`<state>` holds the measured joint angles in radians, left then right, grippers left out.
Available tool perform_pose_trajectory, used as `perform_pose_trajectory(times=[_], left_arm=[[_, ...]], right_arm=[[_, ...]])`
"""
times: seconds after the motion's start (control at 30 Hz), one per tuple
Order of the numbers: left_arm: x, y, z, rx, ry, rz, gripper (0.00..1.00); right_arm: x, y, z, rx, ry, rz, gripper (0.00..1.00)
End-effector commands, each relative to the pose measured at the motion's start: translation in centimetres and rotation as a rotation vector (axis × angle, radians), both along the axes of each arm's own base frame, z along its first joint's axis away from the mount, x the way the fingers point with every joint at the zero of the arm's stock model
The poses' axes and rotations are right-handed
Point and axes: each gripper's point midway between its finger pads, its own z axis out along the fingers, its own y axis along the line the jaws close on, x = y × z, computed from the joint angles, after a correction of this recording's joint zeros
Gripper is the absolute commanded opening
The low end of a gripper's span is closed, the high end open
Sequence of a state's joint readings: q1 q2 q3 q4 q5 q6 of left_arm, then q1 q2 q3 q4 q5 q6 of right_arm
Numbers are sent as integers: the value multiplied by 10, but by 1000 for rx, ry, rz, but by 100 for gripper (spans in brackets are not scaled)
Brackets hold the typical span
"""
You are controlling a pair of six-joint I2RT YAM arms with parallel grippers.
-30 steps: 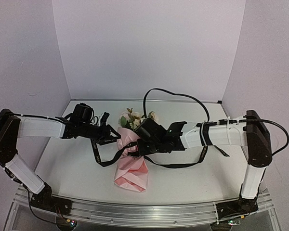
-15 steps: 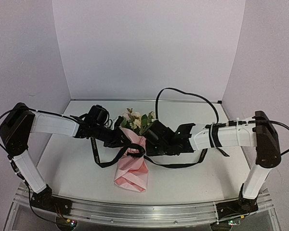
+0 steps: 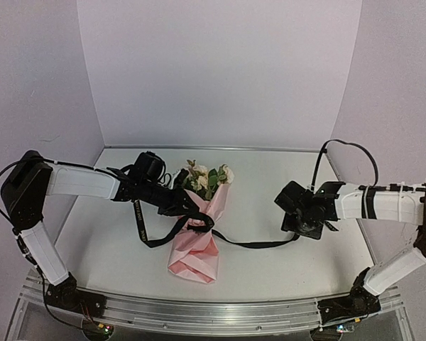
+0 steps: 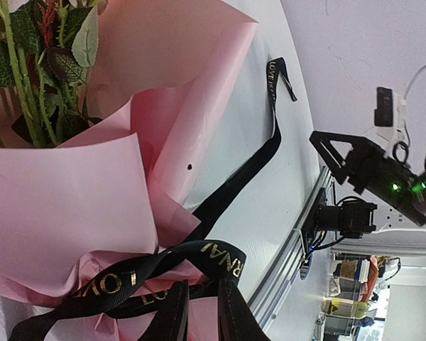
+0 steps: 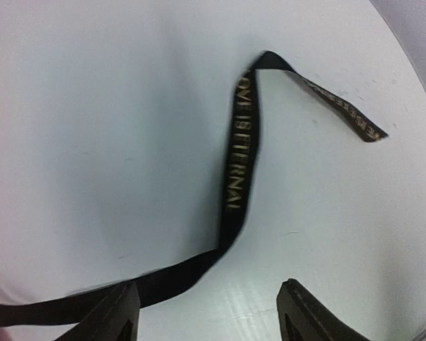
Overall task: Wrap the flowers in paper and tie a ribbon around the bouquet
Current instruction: Cross the half-tied ribbon over the folded bouquet.
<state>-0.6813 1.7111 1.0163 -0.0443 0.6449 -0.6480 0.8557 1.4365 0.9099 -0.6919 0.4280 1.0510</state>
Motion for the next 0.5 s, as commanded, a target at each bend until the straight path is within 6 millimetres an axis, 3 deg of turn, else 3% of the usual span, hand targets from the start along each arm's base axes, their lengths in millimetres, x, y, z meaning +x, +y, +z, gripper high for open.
perform_pose_trajectory(times=[0.0, 0.2, 0.47], left_arm=[[5, -9, 20, -32, -59, -33, 16], [7, -5, 38, -36, -112, -15, 19], [9, -1, 55, -30, -159, -6, 20]], right_arm=[[9, -44, -12, -27, 69, -164, 74], [50, -76, -16, 17, 100, -296, 78], [97, -87, -37, 65, 164, -400, 66]])
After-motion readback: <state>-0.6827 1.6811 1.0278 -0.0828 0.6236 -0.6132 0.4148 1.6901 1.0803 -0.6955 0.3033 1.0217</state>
